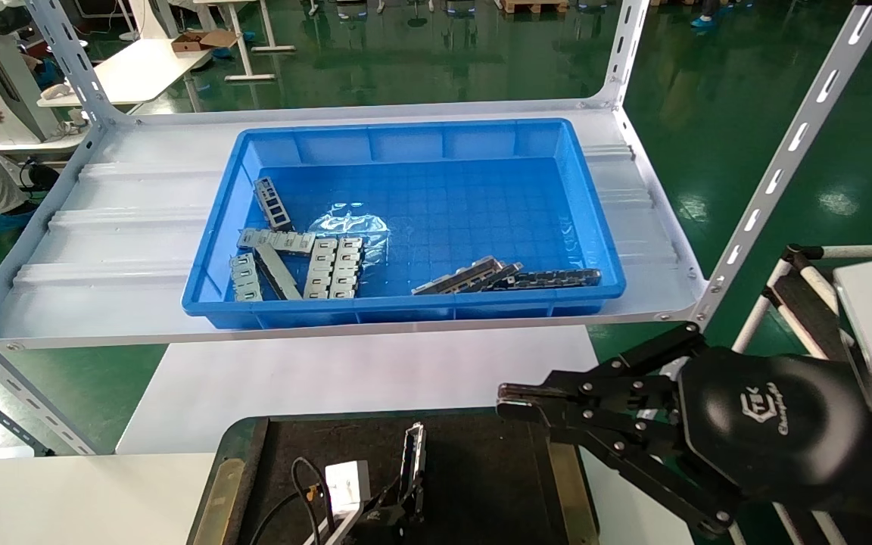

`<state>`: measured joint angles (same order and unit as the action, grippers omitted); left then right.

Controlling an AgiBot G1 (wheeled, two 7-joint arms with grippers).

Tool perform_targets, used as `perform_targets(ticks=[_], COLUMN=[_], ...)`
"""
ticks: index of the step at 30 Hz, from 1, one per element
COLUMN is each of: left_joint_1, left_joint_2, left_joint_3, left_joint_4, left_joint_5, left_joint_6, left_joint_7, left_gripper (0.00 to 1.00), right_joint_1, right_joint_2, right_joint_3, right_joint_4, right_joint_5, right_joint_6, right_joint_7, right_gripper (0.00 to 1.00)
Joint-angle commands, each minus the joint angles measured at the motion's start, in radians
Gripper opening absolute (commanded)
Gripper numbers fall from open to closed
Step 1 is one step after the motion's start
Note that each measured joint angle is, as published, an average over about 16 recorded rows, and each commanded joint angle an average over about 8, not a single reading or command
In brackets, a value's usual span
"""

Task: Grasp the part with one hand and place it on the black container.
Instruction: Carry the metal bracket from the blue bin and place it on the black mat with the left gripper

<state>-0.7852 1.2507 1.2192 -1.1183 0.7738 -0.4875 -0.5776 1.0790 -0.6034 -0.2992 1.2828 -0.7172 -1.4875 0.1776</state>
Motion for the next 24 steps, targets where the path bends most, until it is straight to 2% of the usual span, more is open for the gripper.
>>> perform_targets(ticks=[1, 11, 19, 24], left_joint_1=[-0.004, -0.055, -0.147, -0.185], left_joint_2=[0.001, 0.002, 0.008, 0.005], left_joint_3=[0.012, 0.087, 0.157, 0.169], left_joint_4=[-0.010, -0.081, -0.147, -0.177], left_joint_5=[-0.044, -0.310, -0.618, -0.698], left_joint_6=[-0.025, -0.169, -0.309, -0.334], left_joint_7=[0.030, 0.210, 0.404, 0.453], left_gripper=[1.00, 1.00, 1.00, 1.00], right_joint_1=[0.000, 0.000, 0.000, 0.000], right_joint_2=[0.000, 0.000, 0.000, 0.001], right_joint_3=[0.000, -0.001, -0.001, -0.001], right_joint_4=[0.000, 0.000, 0.000, 0.000], right_joint_5=[0.000, 0.000, 0.001, 0.001], right_joint_6=[0.000, 0.000, 0.000, 0.001], right_joint_7=[0.000, 0.000, -0.001, -0.001], right_gripper=[1.00, 1.00, 1.00, 1.00])
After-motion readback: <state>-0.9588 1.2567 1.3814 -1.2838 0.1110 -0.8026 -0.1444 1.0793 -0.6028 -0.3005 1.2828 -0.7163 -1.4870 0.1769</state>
